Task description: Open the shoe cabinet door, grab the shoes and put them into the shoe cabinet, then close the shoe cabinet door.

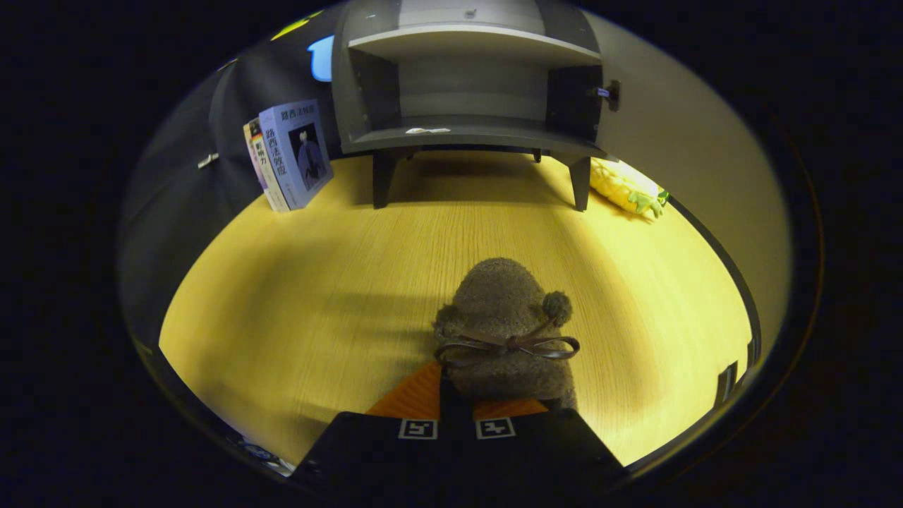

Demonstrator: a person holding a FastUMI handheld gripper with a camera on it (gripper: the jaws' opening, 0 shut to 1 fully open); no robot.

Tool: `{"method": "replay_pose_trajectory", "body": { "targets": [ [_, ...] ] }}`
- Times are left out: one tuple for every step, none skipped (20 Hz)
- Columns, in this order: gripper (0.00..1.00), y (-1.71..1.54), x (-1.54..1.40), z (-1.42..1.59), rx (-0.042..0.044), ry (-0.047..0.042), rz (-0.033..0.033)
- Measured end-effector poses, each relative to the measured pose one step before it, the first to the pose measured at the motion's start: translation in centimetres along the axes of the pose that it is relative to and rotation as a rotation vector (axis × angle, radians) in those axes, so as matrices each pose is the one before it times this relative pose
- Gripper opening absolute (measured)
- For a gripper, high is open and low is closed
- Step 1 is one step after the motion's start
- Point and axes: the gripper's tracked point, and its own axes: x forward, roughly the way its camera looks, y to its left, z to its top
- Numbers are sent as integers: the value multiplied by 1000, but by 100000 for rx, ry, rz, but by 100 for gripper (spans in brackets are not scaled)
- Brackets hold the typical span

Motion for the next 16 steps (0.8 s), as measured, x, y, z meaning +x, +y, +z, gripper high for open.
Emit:
{"method": "replay_pose_trajectory", "body": {
  "targets": [
    [5, 21, 9, 106, -109, -226, 183],
    [5, -62, 70, 17, 575, 156, 425],
    [5, -37, -111, 52, 613, 284, 330],
    [5, -124, -212, 211, 39, -42, -76],
    [5, -205, -298, 429, -264, -197, -430],
    [5, -237, -423, 699, 95, -383, -256],
    [5, -6, -503, 1014, 1038, -798, 898],
    [5, -162, -620, 1352, 1066, -1618, 52],
    [5, -263, -612, 1579, 570, -2258, -260],
    [5, -227, -970, 1740, 470, -2512, -54],
    [5, -130, -1048, 2039, 483, -3192, 18],
    [5, -49, -1131, 2255, 422, -3740, 176],
    [5, -86, -1128, 2183, -138, -3667, 444],
    [5, -80, -979, 1920, -766, -3210, 674],
    [5, -67, -884, 1834, -1037, -2661, 1317],
    [5, -17, -807, 1780, -1087, -2714, 1549]
  ]
}}
